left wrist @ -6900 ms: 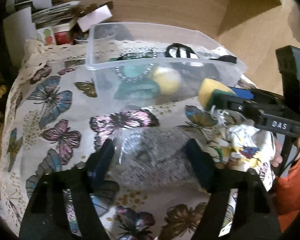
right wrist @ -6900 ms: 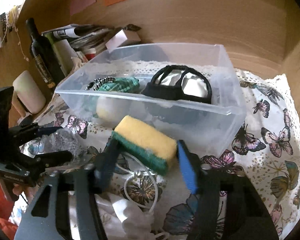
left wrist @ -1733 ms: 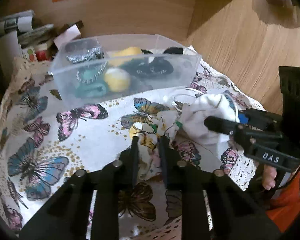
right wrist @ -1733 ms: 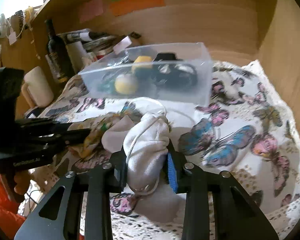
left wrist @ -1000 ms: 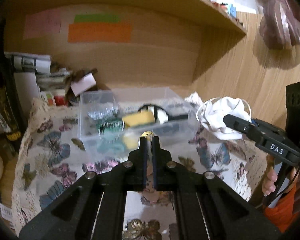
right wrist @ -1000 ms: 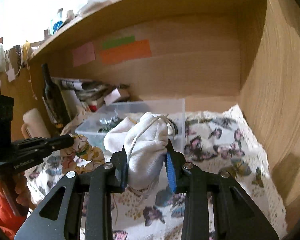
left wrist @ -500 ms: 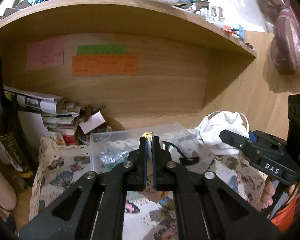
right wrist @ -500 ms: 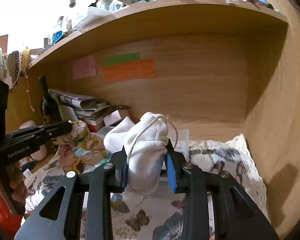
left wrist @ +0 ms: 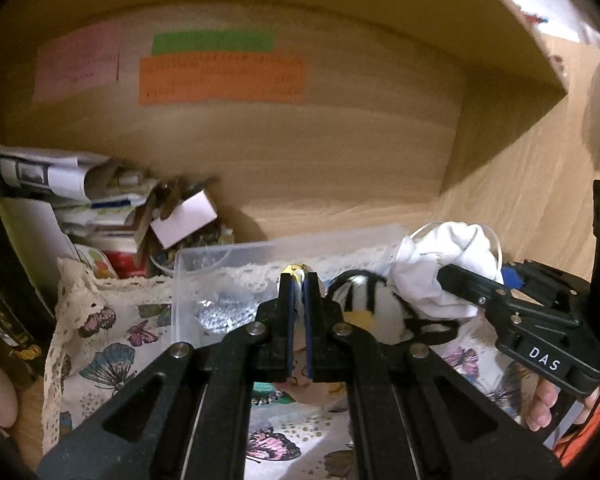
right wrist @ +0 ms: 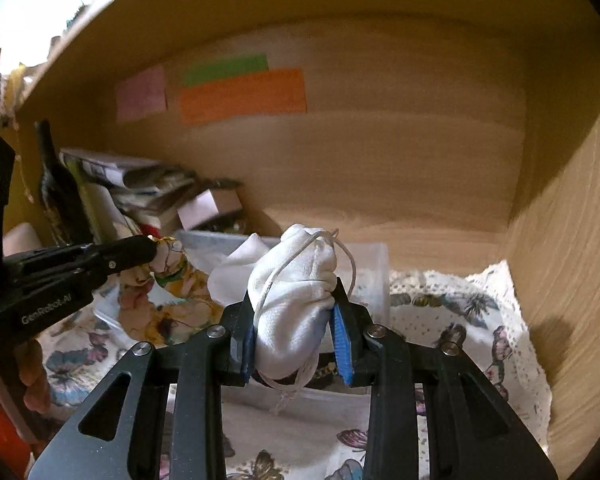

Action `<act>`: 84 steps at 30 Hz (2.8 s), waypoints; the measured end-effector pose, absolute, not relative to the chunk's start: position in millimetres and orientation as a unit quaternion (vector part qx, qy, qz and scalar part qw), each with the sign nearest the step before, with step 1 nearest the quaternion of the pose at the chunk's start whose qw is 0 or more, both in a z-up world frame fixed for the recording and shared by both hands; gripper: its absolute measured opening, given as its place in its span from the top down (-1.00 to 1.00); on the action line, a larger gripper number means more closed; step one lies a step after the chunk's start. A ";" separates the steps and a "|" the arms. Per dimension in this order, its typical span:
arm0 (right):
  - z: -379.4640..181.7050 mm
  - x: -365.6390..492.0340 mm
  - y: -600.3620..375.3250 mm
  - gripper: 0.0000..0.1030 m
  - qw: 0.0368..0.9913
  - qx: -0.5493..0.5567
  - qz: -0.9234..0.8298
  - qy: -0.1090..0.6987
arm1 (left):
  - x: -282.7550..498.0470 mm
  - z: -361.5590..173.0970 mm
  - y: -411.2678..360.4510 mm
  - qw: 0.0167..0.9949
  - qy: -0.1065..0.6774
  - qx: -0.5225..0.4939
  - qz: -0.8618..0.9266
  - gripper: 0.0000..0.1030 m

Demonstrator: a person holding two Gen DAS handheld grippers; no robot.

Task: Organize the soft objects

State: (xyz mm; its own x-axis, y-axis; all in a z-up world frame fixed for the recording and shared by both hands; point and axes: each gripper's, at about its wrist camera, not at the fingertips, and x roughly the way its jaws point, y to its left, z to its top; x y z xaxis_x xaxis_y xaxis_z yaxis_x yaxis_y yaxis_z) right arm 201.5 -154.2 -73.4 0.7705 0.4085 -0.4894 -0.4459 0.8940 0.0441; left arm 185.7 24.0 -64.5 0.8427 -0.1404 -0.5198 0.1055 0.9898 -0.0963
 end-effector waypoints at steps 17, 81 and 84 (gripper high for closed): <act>-92.0 209.0 -149.7 0.17 0.927 -0.066 0.217 0.298 | 196.0 -94.8 32.6 0.934 0.351 -0.041 -0.057 0.34; 6.6 76.6 -177.8 -1.00 0.963 -0.003 0.259 0.076 | 35.1 19.4 20.5 0.996 0.088 -0.015 -0.024 -1.00; 6.2 76.5 -177.2 -1.00 0.963 -0.003 0.260 0.077 | 35.7 18.7 21.1 0.996 0.089 -0.013 -0.025 -1.00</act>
State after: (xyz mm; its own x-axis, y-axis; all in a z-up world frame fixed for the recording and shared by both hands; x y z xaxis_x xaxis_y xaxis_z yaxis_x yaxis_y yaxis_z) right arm 76.5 -177.2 6.2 0.8534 0.4991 -0.1503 -0.5002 0.8653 0.0338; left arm 35.7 21.1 18.7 0.9830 -0.0519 -0.1764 0.0472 0.9984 -0.0307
